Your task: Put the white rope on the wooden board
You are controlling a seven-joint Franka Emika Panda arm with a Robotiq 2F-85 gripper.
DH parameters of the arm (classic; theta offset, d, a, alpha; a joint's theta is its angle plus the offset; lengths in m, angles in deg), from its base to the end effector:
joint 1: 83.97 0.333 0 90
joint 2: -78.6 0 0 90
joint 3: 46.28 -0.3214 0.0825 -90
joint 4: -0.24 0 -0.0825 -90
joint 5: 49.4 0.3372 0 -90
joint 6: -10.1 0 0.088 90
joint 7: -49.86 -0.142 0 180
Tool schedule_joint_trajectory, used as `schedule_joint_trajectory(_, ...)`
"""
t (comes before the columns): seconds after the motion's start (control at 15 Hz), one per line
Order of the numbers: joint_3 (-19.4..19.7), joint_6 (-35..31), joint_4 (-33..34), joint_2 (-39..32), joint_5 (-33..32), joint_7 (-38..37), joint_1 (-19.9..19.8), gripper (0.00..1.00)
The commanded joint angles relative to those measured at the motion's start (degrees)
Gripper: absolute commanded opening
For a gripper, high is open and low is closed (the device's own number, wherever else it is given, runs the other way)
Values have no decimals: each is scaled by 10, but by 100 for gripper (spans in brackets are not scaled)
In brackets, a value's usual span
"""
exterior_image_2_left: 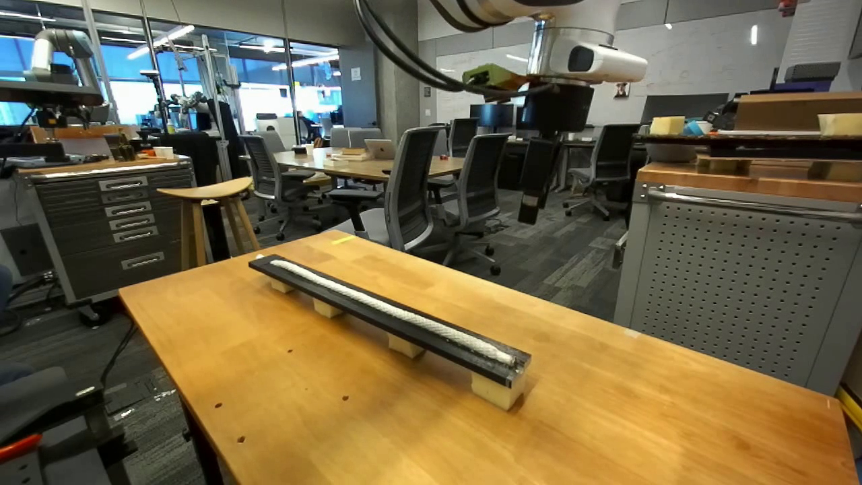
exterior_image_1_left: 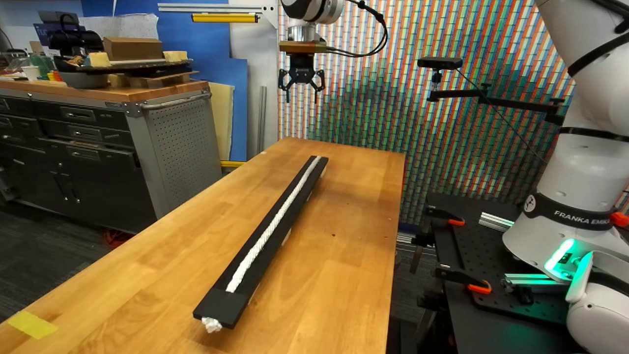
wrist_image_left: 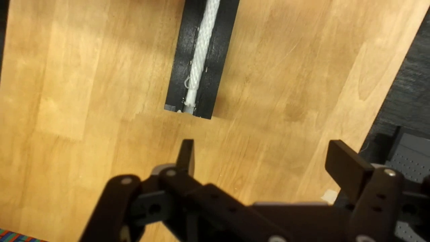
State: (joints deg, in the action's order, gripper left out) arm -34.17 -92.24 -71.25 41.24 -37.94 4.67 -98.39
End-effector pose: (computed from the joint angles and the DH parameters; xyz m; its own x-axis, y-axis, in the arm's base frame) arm 0.6304 -0.2515 0.3628 0.2943 -0.9488 -0.1150 -0.9538 -0.2991 0.0272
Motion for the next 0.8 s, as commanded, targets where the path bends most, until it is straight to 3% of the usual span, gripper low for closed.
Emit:
schedule_joint_trajectory(0.0, -7, 66, 4, 26, -8, 59, -6, 100)
schedule_joint_trajectory(0.4, 2, 230, 38, 28, -47, 169, -5, 100)
schedule_joint_trajectory(0.47, 4, 185, 24, 22, -28, 135, -1, 100)
schedule_joint_trajectory(0.73, 3, 211, 26, 26, -40, 155, -2, 100)
